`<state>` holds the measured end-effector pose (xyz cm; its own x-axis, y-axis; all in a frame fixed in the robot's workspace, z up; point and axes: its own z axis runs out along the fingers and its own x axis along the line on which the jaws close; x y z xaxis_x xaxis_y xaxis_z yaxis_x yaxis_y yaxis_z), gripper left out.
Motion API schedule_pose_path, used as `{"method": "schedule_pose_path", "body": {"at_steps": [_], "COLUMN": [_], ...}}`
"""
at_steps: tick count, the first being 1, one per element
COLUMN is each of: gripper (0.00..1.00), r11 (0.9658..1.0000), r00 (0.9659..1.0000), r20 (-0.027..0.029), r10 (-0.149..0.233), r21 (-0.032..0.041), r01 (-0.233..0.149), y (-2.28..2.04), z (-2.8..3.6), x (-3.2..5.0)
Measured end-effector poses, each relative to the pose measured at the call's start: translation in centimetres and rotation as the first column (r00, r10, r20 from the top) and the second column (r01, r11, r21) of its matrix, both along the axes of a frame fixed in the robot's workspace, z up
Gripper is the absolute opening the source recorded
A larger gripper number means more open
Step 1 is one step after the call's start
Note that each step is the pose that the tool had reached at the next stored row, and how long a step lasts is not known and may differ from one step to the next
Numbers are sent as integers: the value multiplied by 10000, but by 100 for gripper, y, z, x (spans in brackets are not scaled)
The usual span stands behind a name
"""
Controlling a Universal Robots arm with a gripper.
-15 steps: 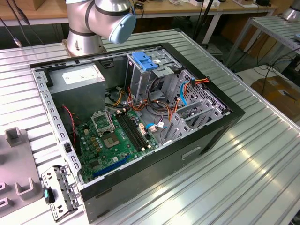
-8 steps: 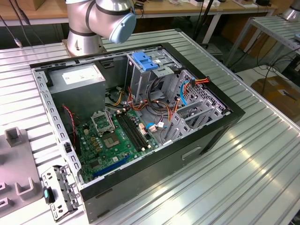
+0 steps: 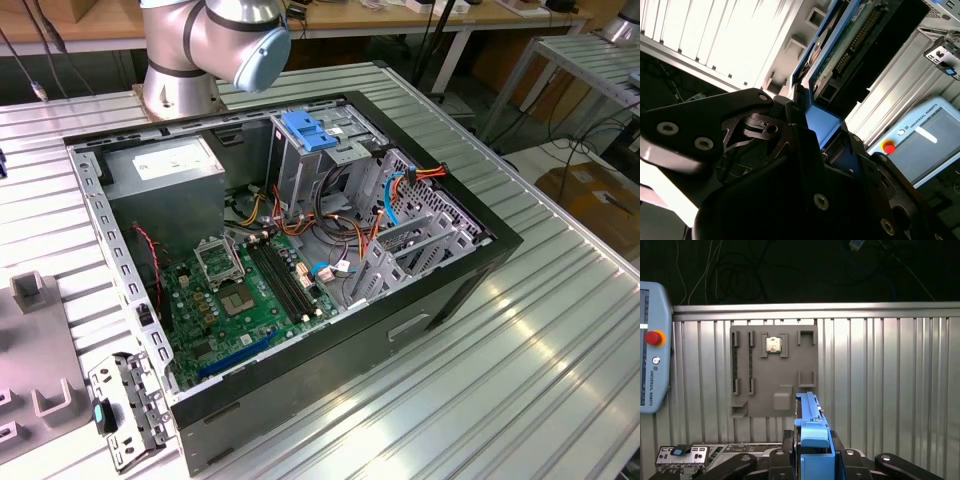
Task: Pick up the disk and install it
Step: 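Pick up the disk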
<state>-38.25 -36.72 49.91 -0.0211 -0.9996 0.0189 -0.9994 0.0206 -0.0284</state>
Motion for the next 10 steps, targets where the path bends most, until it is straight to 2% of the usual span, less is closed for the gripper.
{"method": "schedule_pose_path", "body": {"at_steps": [10], "gripper": [37], "r11": [10000], "r00": [10000], "r20": [0], "r10": [0], "r21": [0], "r01": [0], "y": [-8], "z": [0], "x": [118]}}
